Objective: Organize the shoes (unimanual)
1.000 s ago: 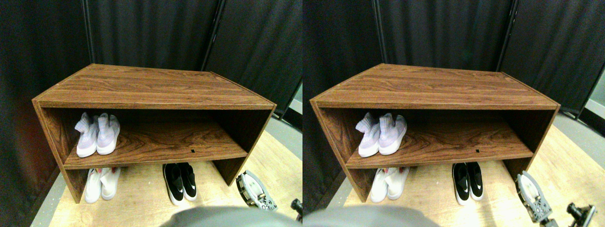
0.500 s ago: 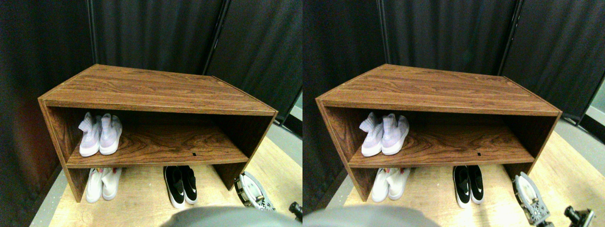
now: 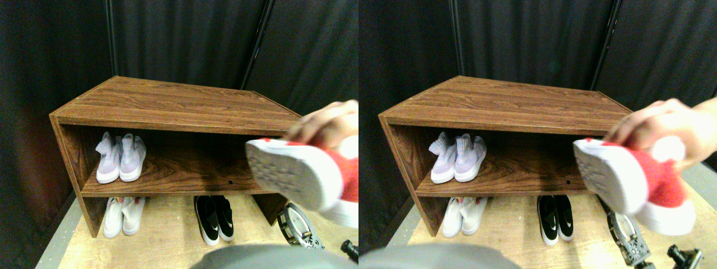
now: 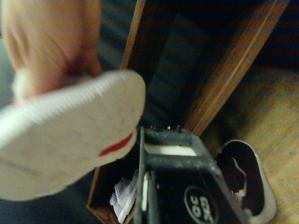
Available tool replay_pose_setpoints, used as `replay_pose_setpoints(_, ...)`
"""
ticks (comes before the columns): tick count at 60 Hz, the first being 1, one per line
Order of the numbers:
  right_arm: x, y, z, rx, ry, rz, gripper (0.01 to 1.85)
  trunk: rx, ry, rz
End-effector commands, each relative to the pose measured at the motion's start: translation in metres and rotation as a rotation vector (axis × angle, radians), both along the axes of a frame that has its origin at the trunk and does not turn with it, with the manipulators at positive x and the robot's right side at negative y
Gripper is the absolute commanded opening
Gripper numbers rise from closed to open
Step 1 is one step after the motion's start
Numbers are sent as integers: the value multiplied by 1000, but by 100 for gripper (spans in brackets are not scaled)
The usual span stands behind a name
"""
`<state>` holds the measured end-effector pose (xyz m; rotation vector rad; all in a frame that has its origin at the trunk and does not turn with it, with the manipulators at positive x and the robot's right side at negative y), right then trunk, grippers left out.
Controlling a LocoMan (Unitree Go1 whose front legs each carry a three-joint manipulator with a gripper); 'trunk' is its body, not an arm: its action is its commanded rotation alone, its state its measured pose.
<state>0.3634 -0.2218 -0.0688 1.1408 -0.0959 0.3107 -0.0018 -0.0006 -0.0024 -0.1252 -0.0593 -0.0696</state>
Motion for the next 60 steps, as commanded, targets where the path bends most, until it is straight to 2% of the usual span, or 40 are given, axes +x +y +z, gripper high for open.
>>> replay_pose_setpoints(1, 1, 2, 6, 5, -35, 5, 6, -4, 16, 8)
replay_pose_setpoints(33, 14, 10, 2, 16, -14, 5, 6, -14, 33, 12)
replay_pose_setpoints(60, 13, 9, 2, 12, -7, -5, 6, -19, 32, 13)
